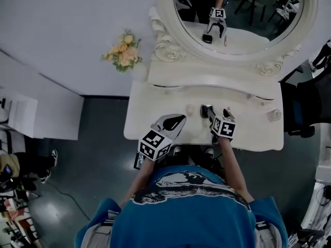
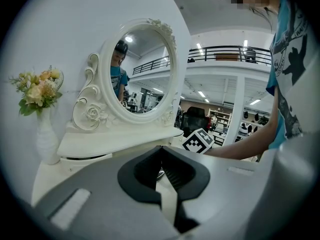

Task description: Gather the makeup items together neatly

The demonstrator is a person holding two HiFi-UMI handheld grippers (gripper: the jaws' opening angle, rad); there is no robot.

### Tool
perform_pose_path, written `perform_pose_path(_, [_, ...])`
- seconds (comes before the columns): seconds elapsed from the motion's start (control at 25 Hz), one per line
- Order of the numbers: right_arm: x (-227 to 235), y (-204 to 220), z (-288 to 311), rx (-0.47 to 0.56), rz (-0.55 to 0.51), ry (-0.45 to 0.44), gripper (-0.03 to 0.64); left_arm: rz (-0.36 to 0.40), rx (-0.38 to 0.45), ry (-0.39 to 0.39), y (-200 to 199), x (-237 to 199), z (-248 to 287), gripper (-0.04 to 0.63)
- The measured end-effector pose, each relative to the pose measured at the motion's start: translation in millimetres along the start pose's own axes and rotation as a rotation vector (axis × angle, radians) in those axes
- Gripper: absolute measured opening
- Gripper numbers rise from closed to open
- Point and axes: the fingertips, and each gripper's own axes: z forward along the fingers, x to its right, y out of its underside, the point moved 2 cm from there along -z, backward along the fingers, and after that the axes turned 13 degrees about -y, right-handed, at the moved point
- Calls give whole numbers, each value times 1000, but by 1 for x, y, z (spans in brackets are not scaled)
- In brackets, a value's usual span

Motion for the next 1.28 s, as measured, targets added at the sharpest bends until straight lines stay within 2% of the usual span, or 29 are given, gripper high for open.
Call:
perform_pose_path(0.24, [51, 0, -31, -19, 3, 76, 285, 5, -5, 5, -4, 16, 16, 11])
perform_pose_path(0.4, [72, 19, -36, -92, 10, 68, 258, -1, -8, -6, -7, 28, 27, 10])
perform_pose_path(0.6, [83, 35, -33, -157, 11, 50, 220, -16, -11, -26, -10, 44, 38, 10])
perform_pose_path(0.96, [95, 38, -35, -159, -53, 65, 90, -43, -22, -91, -6, 52, 45, 11])
perform_pose_path(1.08, [96, 38, -37, -161, -87, 66, 72, -51, -21, -103, -6, 56, 46, 11])
perform_pose_path(1.16, [98, 38, -37, -163, -69, 69, 49, -55, -22, -111, -5, 57, 47, 11])
perform_pose_path(1.28, [96, 37, -36, -157, -5, 56, 49, -63, -25, -122, -3, 57, 46, 11])
